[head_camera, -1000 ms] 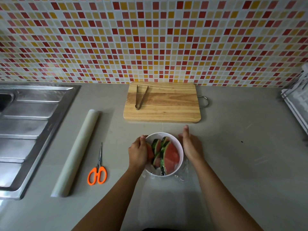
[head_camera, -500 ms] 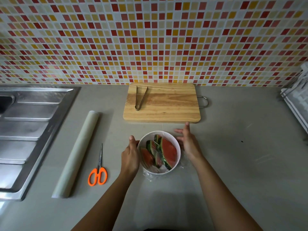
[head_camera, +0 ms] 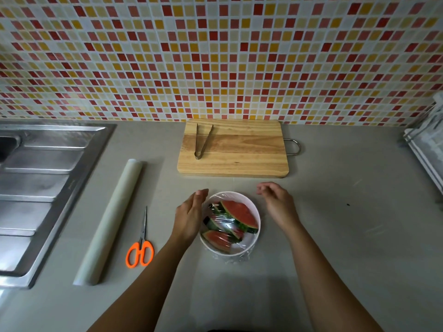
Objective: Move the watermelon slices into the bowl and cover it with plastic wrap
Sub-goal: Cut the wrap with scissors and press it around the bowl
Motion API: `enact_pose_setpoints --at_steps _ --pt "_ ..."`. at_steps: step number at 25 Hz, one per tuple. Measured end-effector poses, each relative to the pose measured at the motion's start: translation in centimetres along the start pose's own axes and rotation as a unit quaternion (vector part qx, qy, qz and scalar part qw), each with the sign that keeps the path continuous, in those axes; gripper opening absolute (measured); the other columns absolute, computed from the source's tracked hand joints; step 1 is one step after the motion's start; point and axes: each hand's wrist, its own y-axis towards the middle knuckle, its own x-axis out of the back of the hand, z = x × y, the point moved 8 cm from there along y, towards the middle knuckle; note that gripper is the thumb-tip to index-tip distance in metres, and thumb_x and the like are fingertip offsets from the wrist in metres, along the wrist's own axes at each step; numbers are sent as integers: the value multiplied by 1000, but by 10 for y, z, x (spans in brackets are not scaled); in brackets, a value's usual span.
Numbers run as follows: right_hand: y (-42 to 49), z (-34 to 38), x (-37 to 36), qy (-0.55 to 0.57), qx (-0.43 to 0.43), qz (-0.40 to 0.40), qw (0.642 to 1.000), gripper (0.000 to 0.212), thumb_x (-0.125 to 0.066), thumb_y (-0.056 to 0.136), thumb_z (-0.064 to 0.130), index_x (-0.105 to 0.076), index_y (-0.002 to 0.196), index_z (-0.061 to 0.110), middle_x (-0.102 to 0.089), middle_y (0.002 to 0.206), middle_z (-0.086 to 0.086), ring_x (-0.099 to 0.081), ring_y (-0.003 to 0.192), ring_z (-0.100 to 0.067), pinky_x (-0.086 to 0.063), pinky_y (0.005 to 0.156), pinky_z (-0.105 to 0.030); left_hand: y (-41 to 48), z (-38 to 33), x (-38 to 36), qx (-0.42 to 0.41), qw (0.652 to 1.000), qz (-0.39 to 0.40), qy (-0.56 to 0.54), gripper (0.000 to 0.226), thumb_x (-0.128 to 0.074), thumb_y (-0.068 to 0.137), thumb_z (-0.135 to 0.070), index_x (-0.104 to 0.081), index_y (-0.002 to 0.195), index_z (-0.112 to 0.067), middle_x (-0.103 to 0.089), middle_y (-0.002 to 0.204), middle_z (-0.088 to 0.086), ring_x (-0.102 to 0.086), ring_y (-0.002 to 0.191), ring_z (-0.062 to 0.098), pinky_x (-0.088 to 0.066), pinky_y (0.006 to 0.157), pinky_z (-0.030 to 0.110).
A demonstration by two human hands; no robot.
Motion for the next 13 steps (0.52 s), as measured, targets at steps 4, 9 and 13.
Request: enact_pose_setpoints --at_steps 4,9,13 --pt "-6 -12 -20 -101 -70 130 984 55 -32 94 56 -71 100 19 -70 105 -4 -63 101 -22 -46 88 -34 -6 3 -9 3 1000 0 21 44 -25 101 -42 -68 99 -34 -67 89 -9 -59 82 -2 -42 73 14" --pt "-14 -2 -37 -28 -60 167 984 65 -14 94 60 -67 111 26 -66 120 0 -58 111 -16 -42 97 -32 -8 10 4 19 998 -54 40 53 -23 101 -42 -70 102 -16 -69 95 1 -62 87 14 -42 72 21" --pt "-6 -2 -22 -126 -82 94 984 60 -24 97 51 -61 115 7 -60 125 -14 -53 116 -29 -33 85 -29 5 17 -4 79 994 29 67 61 -19 100 -44 -72 101 -15 -69 103 10 -60 97 25 -45 89 35"
